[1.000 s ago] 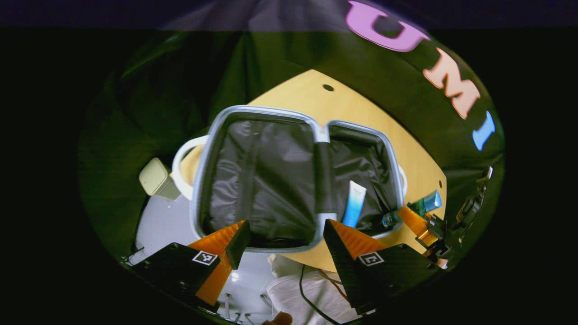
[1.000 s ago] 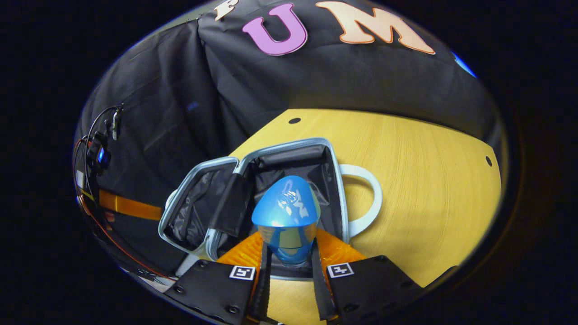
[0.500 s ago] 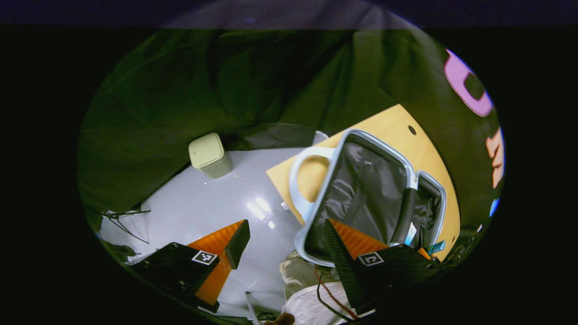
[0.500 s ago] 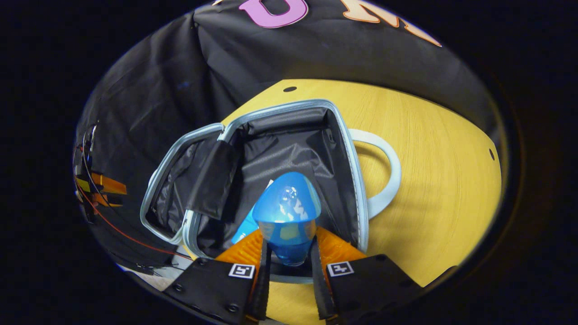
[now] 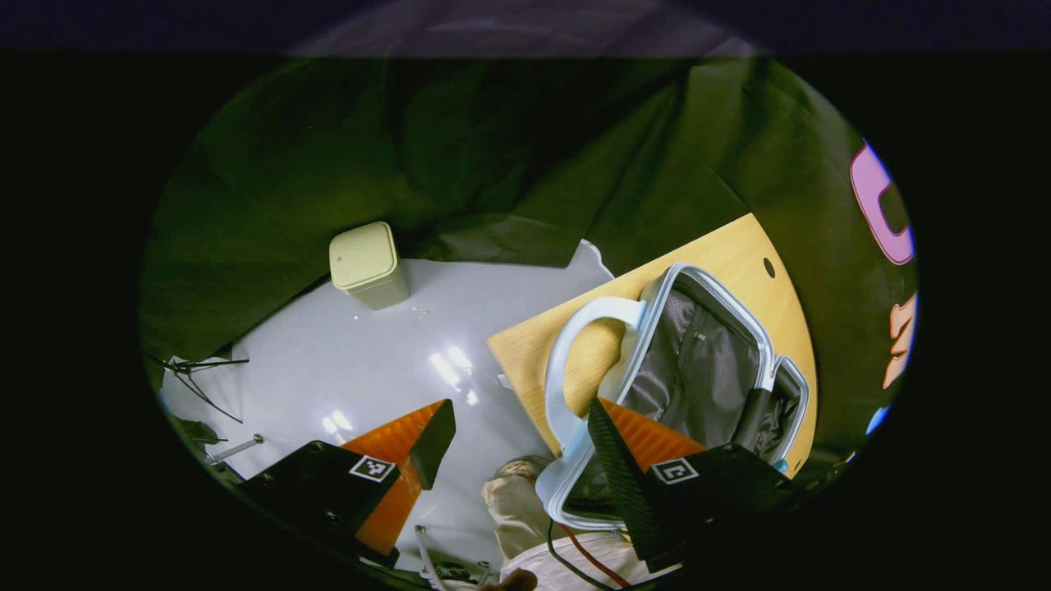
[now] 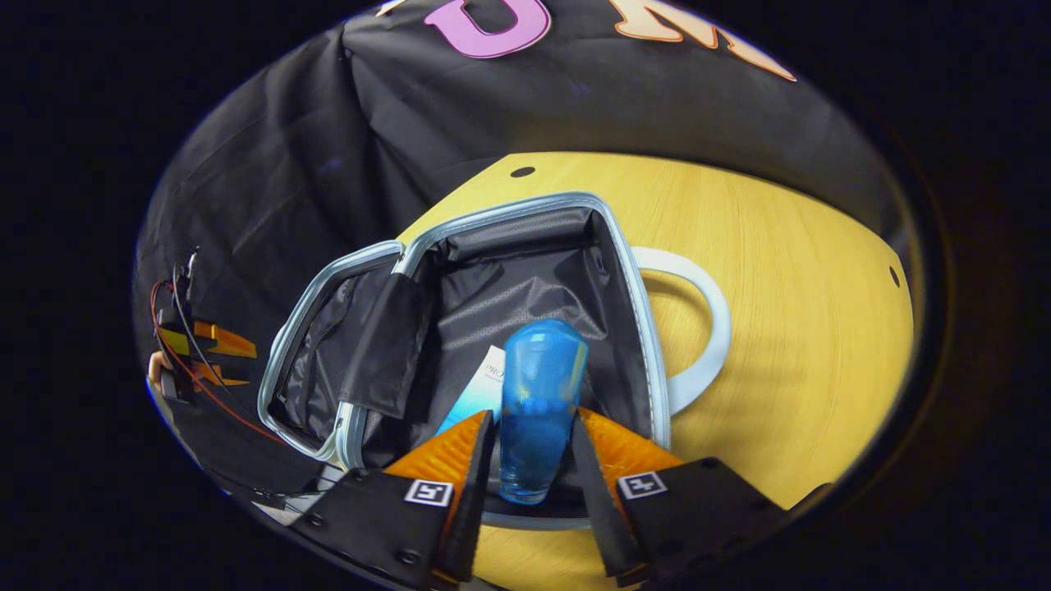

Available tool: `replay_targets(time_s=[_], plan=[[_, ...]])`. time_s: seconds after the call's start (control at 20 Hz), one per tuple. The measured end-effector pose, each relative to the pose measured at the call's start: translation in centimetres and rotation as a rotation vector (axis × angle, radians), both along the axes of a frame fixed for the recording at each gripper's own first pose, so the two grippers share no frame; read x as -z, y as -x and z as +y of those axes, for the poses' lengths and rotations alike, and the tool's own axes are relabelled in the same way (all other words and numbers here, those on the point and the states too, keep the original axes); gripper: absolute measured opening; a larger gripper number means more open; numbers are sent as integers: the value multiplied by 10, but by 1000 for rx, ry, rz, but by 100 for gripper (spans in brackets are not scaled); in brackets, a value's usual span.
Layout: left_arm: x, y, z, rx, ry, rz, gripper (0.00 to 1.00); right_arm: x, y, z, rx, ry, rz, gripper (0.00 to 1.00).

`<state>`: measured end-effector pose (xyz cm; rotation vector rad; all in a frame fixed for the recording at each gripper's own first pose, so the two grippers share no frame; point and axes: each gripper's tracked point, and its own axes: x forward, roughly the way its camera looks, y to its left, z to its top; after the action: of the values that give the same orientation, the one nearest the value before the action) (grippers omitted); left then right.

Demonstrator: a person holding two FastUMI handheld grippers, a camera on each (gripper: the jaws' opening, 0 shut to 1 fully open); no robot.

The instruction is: First open the suitcase, pack the skin care products into it, and then close the suitcase.

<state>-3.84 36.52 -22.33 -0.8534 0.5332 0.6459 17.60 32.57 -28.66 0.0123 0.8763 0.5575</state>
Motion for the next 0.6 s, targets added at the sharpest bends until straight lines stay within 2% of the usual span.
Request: replay_targets(time_s=[0.05, 0.1, 0.2, 0.25, 0.45, 0.5, 0.6], plan=[[3, -6, 5, 0, 2, 1, 97, -8, -1, 2, -3, -20, -17, 80], [6, -12, 8, 0, 8, 3, 97, -13, -1, 1, -4, -38, -40, 72], [9, -22, 14, 7, 22, -3, 96, -32, -4, 4, 5, -86, -78, 95], [10, -25, 16, 11, 29, -6, 96, -41, -5, 3, 14, -104, -92, 98], [15, -42, 18, 37, 61, -24, 95, -64, -12, -19, 69, -114, -144, 98], [16, -47, 17, 45, 71, -27, 99, -70, -14, -27, 87, -110, -157, 98], [17, -57, 11, 75, 107, -51, 89, -78, -19, -45, 125, -98, -187, 98]])
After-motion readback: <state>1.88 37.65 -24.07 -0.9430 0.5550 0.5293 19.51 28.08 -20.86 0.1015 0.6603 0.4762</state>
